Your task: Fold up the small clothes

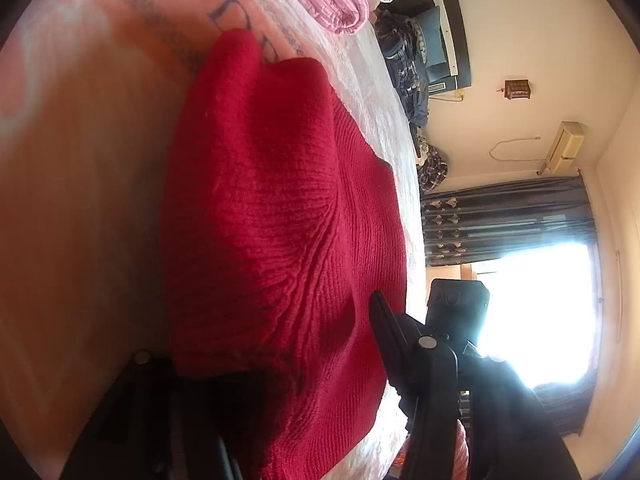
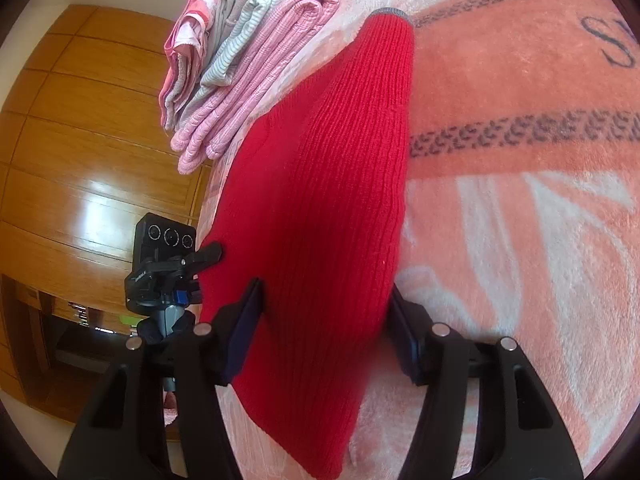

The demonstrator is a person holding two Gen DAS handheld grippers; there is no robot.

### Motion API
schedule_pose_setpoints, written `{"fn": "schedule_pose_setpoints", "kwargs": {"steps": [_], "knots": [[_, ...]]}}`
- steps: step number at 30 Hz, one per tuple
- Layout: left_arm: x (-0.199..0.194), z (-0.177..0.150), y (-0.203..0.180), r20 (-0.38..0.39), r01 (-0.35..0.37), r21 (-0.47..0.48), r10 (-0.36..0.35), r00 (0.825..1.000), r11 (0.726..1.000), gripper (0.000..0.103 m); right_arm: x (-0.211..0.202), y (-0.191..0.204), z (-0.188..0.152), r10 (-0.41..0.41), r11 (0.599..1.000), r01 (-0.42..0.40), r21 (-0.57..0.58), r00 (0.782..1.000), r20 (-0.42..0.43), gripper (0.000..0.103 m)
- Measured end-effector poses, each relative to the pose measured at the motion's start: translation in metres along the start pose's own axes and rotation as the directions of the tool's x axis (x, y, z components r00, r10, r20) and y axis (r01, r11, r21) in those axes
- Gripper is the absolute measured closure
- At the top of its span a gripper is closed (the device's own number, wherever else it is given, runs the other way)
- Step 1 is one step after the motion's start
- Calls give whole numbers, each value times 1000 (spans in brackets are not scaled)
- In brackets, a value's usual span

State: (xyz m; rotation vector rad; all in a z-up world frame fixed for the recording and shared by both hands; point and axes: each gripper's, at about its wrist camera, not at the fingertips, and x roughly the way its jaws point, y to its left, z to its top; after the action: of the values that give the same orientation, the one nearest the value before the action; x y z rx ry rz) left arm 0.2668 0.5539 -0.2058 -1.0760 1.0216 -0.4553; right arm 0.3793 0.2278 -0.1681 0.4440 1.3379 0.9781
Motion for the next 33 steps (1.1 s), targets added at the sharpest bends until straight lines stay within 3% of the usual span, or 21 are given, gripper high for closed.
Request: {"fn": "schedule_pose_setpoints", "kwargs": {"steps": [3, 5, 13, 18, 21, 26, 29, 33], "knots": [[0, -4, 6, 16, 33, -50, -32, 999, 998, 69, -3, 3, 0, 22, 1000, -22, 2, 1000, 9, 64], [-1, -7, 3, 21, 38, -43, -37, 999, 998, 70, -11, 7, -1, 47, 999, -47, -5, 999, 8, 68], [17, -36, -40, 6, 114, -17, -114, 993, 993, 72, -78, 36, -10, 38, 997, -38, -71, 999, 2, 69], [55, -79, -76, -35, 157, -1, -157, 987, 988, 72, -148, 31, -41, -59, 992, 58, -116, 998, -3, 69], [78, -106, -90, -72, 129, 33, -126, 989, 991, 72, -171, 13, -73, -98, 991, 96, -92, 995, -19, 69], [108, -135, -83, -83, -7, 91, 15, 996, 996, 67, -165, -53, -111, -140, 989, 143, 29, 988, -69, 67], [110, -139, -76, -64, -9, 112, 16, 998, 994, 64, -162, -80, -117, -80, 990, 88, 108, 994, -72, 60], [98, -139, -87, -68, -22, 163, 34, 997, 986, 58, -174, -72, -122, -81, 994, 85, 70, 995, -60, 51]]}}
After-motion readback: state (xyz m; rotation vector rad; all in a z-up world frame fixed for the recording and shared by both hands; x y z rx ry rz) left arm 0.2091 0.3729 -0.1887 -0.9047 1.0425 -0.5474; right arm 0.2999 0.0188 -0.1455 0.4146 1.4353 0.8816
